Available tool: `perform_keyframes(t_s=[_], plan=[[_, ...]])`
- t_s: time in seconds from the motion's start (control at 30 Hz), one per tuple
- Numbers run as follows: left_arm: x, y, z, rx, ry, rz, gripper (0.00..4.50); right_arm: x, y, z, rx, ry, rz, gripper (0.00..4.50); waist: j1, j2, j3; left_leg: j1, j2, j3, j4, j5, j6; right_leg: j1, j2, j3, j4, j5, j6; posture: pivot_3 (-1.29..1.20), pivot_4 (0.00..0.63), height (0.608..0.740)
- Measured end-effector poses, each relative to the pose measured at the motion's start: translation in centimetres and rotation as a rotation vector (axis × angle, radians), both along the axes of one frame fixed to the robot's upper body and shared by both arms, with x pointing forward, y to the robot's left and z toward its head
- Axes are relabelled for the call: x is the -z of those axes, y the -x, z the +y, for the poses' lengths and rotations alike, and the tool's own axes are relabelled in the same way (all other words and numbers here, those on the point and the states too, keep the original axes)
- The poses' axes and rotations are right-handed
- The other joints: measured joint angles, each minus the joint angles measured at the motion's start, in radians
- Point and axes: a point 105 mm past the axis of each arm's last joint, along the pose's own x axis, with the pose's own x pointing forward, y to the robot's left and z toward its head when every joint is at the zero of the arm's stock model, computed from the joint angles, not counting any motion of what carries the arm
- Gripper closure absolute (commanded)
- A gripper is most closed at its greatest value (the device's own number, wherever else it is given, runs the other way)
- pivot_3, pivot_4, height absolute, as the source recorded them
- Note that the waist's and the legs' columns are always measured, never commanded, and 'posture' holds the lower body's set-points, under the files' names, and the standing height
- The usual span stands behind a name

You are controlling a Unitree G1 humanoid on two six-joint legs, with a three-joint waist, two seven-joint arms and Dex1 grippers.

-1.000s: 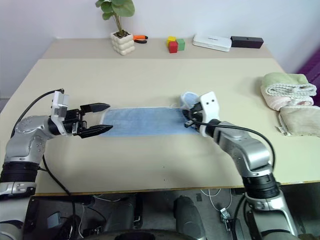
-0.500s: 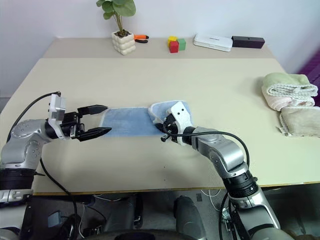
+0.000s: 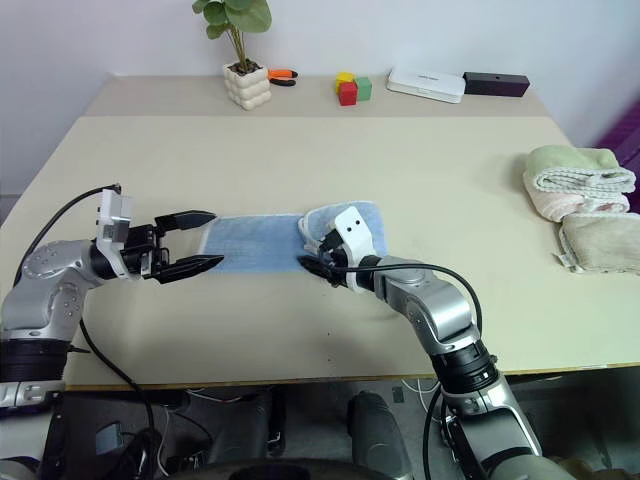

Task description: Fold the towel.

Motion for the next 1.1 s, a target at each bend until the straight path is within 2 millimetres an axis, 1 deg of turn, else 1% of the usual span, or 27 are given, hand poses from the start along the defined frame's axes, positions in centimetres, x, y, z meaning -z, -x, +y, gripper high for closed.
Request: perform_keyframes(t_s=[0.03, 0.07, 0.1, 0.17, 0.23, 0.3, 0.33, 0.37, 0.4, 0.47, 0.5, 0.57, 0.6, 0.63, 0.7, 0.8, 0.9, 1.0, 1.1], plan=[[0.0, 0.0, 0.0, 0.000, 0.000, 0.000, 0.00, -0.1, 0.1, 0.1, -0.011, -0.003, -0.002, 0.19, 0.000, 0.000, 0.000, 0.000, 0.000, 0.000, 0.000, 0.000, 0.000, 0.000, 0.000, 0.000, 0.000, 0.000, 0.000, 0.00, 0.150, 0.735], [0.0, 0.0, 0.0, 0.000, 0.000, 0.000, 0.00, -0.2, 0.2, 0.1, -0.020, -0.006, -0.004, 0.04, 0.000, 0.000, 0.000, 0.000, 0.000, 0.000, 0.000, 0.000, 0.000, 0.000, 0.000, 0.000, 0.000, 0.000, 0.000, 0.00, 0.150, 0.735], [0.0, 0.0, 0.0, 0.001, 0.000, -0.001, 0.00, -0.5, 0.4, 0.1, -0.035, -0.024, -0.002, 0.04, 0.001, 0.000, 0.000, 0.000, 0.000, 0.000, 0.000, 0.000, 0.000, 0.000, 0.000, 0.000, 0.000, 0.000, 0.000, 0.00, 0.150, 0.735], [-0.1, 0.0, 0.0, 0.001, 0.000, -0.002, 0.00, -2.1, 0.7, 0.0, -0.066, -0.106, -0.016, 0.04, 0.001, 0.000, 0.000, 0.000, 0.000, 0.000, 0.000, 0.000, 0.000, 0.000, 0.000, 0.000, 0.000, 0.000, 0.000, 0.00, 0.150, 0.735], [-0.2, -0.1, -0.1, 0.003, 0.004, -0.006, 0.00, -4.7, 1.2, -0.4, -0.125, -0.204, -0.077, 0.04, 0.002, 0.000, 0.000, 0.000, 0.000, 0.000, 0.000, 0.000, 0.000, 0.000, 0.000, 0.000, 0.000, 0.000, 0.000, 0.00, 0.150, 0.735], [-0.2, -0.1, -0.3, 0.007, 0.010, -0.009, 0.00, -6.6, 1.5, -0.6, -0.167, -0.261, -0.123, 0.60, 0.001, 0.000, 0.000, 0.000, 0.000, 0.000, 0.000, 0.000, 0.000, 0.000, 0.000, 0.000, 0.000, 0.000, 0.000, 0.00, 0.150, 0.735], [-0.2, -0.1, -0.4, 0.008, 0.012, -0.009, 0.00, -7.1, 1.6, -0.7, -0.176, -0.274, -0.132, 0.87, 0.001, 0.000, 0.000, 0.000, 0.000, 0.000, 0.000, 0.000, 0.000, 0.000, 0.000, 0.000, 0.000, 0.000, 0.000, 0.00, 0.150, 0.735], [-0.2, -0.2, -0.4, 0.009, 0.013, -0.009, 0.00, -7.2, 1.7, -0.9, -0.183, -0.274, -0.133, 1.28, 0.000, 0.000, 0.000, 0.000, 0.000, 0.000, 0.000, 0.000, 0.000, 0.000, 0.000, 0.000, 0.000, 0.000, 0.000, 0.00, 0.150, 0.735], [-0.2, -0.2, -0.4, 0.009, 0.013, -0.009, 0.00, -7.1, 1.6, -1.1, -0.183, -0.263, -0.131, 1.84, 0.001, 0.000, 0.000, 0.000, 0.000, 0.000, 0.000, 0.000, 0.000, 0.000, 0.000, 0.000, 0.000, 0.000, 0.000, 0.00, 0.150, 0.735], [-0.2, -0.2, -0.4, 0.008, 0.014, -0.012, 0.00, -6.7, 0.8, -1.6, -0.136, -0.249, -0.142, 2.78, 0.001, 0.000, 0.000, 0.000, 0.000, 0.000, 0.000, 0.000, 0.000, 0.000, 0.000, 0.000, 0.000, 0.000, 0.000, 0.00, 0.150, 0.735], [-0.3, -0.3, -0.4, 0.008, 0.014, -0.014, 0.00, -6.4, 0.0, -2.0, -0.087, -0.241, -0.157, 3.36, 0.000, 0.000, 0.000, 0.000, 0.000, 0.000, 0.000, 0.000, 0.000, 0.000, 0.000, 0.000, 0.000, 0.000, 0.000, 0.00, 0.150, 0.735], [-0.3, -0.3, -0.4, 0.007, 0.014, -0.014, 0.00, -5.8, -2.0, -3.2, 0.037, -0.226, -0.192, 4.32, 0.000, 0.000, 0.000, 0.000, 0.000, 0.000, 0.000, 0.000, 0.000, 0.000, 0.000, 0.000, 0.000, 0.000, 0.000, 0.00, 0.150, 0.735], [-0.3, -0.3, -0.4, 0.007, 0.016, -0.014, 0.00, -5.6, -2.9, -3.8, 0.091, -0.213, -0.207, 4.42, 0.000, 0.000, 0.000, 0.000, 0.000, 0.000, 0.000, 0.000, 0.000, 0.000, 0.000, 0.000, 0.000, 0.000, 0.000, 0.00, 0.150, 0.735], [-0.3, -0.3, -0.4, 0.006, 0.017, -0.013, 0.00, -5.4, -3.6, -4.4, 0.131, -0.198, -0.225, 4.42, 0.001, 0.000, 0.000, 0.000, 0.000, 0.000, 0.000, 0.000, 0.000, 0.000, 0.000, 0.000, 0.000, 0.000, 0.000, 0.00, 0.150, 0.735], [-0.2, -0.4, -0.5, 0.002, 0.020, -0.013, 0.00, -4.8, -4.2, -4.7, 0.166, -0.178, -0.252, 4.42, 0.000, 0.000, 0.000, 0.000, 0.000, 0.000, -0.001, 0.000, 0.000, 0.000, 0.000, 0.000, 0.000, 0.000, 0.000, 0.00, 0.150, 0.735], [-0.2, -0.4, -0.6, -0.001, 0.026, -0.012, 0.00, -4.0, -4.4, -3.5, 0.156, -0.199, -0.257, 4.42, -0.006, 0.001, 0.000, 0.000, 0.000, 0.000, -0.001, 0.000, 0.000, 0.000, 0.001, 0.000, 0.000, 0.000, 0.000, 0.00, 0.150, 0.735], [0.0, -0.6, -0.7, -0.015, 0.034, 0.007, 0.00, -2.5, -4.6, -2.4, 0.140, -0.148, -0.274, 4.42, -0.005, 0.001, 0.000, 0.000, 0.000, 0.000, -0.001, 0.000, 0.000, 0.000, 0.001, 0.000, 0.000, 0.000, 0.000, 0.00, 0.150, 0.735], [0.6, -0.7, -0.5, -0.056, 0.048, 0.076, 0.00, -0.7, -5.1, -2.5, 0.166, -0.115, -0.252, 4.42, -0.002, 0.001, 0.000, 0.000, 0.000, 0.000, 0.000, 0.000, 0.000, 0.000, 0.000, 0.000, 0.000, 0.000, 0.000, 0.00, 0.150, 0.735], [1.6, -0.5, -0.4, -0.116, 0.076, 0.174, 0.00, 0.7, -5.4, -3.1, 0.198, -0.062, -0.266, 4.42, -0.003, 0.001, 0.000, 0.000, 0.000, 0.000, 0.000, 0.000, 0.000, 0.000, 0.000, 0.000, 0.000, 0.000, 0.000, 0.00, 0.150, 0.735]])
